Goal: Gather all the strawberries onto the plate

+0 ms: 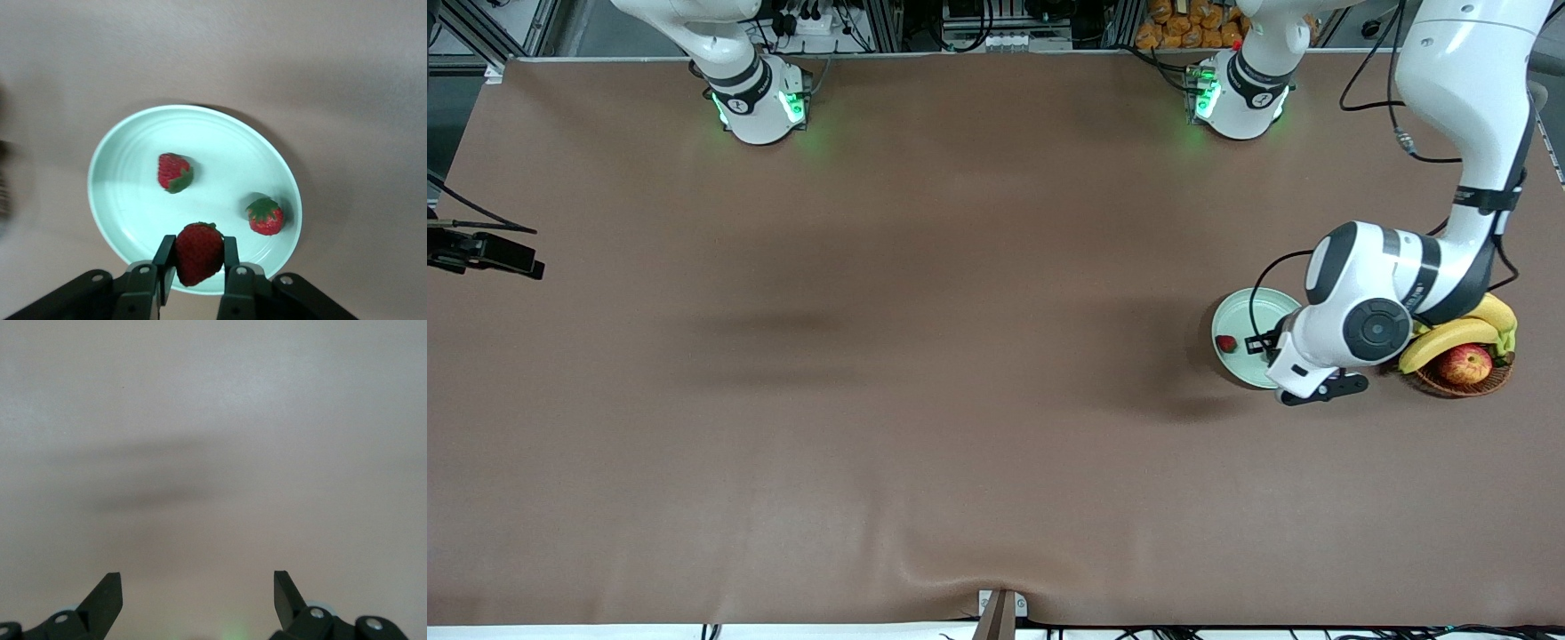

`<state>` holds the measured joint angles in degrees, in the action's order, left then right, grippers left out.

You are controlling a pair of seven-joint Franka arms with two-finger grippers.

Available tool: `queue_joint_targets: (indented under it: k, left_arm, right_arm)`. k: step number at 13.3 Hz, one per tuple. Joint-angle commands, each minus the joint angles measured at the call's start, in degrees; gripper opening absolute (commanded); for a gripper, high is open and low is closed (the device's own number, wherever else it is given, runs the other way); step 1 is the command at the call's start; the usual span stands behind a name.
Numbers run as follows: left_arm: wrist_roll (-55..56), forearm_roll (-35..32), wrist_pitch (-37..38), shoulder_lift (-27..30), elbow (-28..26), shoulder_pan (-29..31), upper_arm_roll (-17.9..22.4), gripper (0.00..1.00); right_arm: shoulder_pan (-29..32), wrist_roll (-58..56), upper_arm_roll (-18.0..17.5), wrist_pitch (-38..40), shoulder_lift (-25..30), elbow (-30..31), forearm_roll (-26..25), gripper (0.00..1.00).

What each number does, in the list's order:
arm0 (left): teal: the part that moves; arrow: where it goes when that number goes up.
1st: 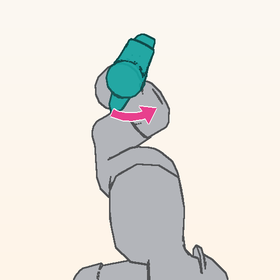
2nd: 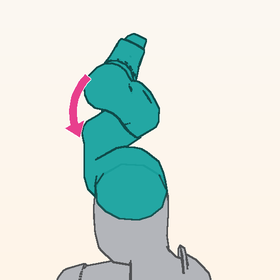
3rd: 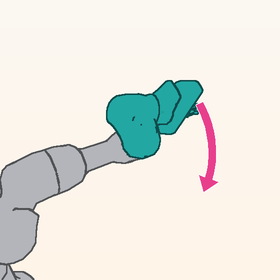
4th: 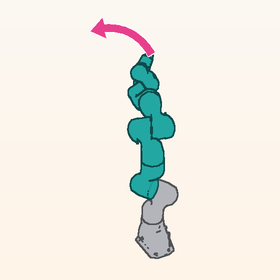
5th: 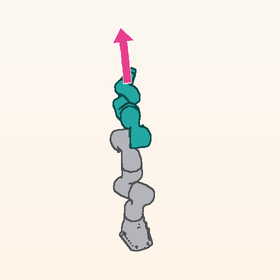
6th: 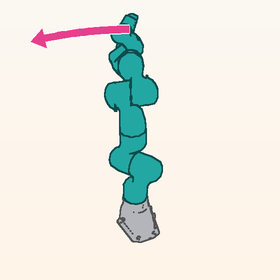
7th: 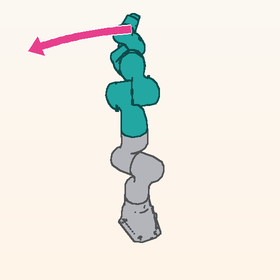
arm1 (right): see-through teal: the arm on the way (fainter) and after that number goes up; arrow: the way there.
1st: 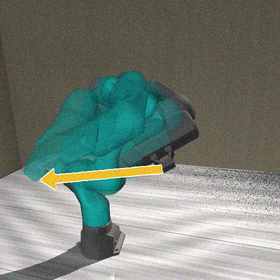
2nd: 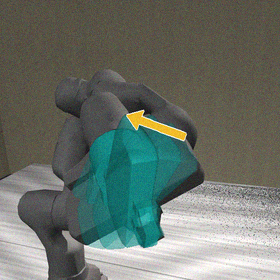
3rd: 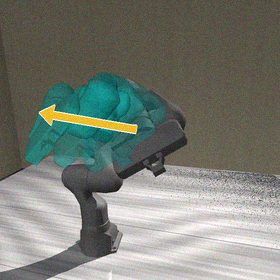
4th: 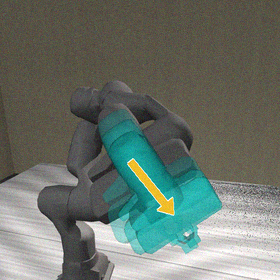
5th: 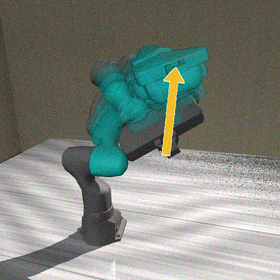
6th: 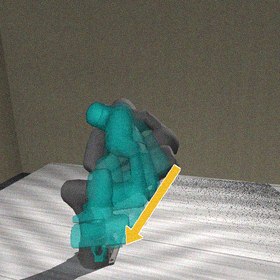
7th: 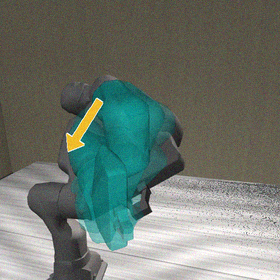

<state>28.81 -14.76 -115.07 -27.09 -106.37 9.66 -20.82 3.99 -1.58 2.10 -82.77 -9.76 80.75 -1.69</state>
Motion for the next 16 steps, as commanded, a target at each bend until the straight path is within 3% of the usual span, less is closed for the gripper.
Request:
queue_joint_targets:
  k: [1,2,7,8,12,16]
  left_arm:
    - [-0.59,-1.06,-1.65,1.69,-2.44,0.00,-0.45,0.59]
    - [-0.68,-1.06,-1.74,1.69,-2.09,0.09,-0.45,1.00]
    - [-5.48,-0.10,-0.77,9.14,-0.07,0.18,-1.94,1.00]
    - [-8.12,0.34,1.31,10.55,1.85,0.09,-2.81,1.00]
    - [-8.68,3.60,18.26,11.36,18.97,-0.17,-6.51,1.00]
    - [-8.77,3.69,23.30,14.77,24.19,0.18,-7.04,1.00]
  right_arm:
    - [-0.56,1.05,-0.17,0.59,0.09,-0.42,-1.21,1.00]
    - [-0.82,1.05,-0.26,0.42,0.09,-0.42,-1.56,1.00]
    - [-1.00,1.05,-0.35,0.15,-0.09,-0.33,-0.86,1.00]
    - [-1.09,1.05,-0.43,0.07,-0.09,-0.33,-0.86,1.00]
    - [-2.05,1.05,-0.43,0.24,-0.18,-2.69,0.98,1.00]
    - [-1.97,0.70,-0.17,0.86,0.26,-3.58,1.51,1.00]
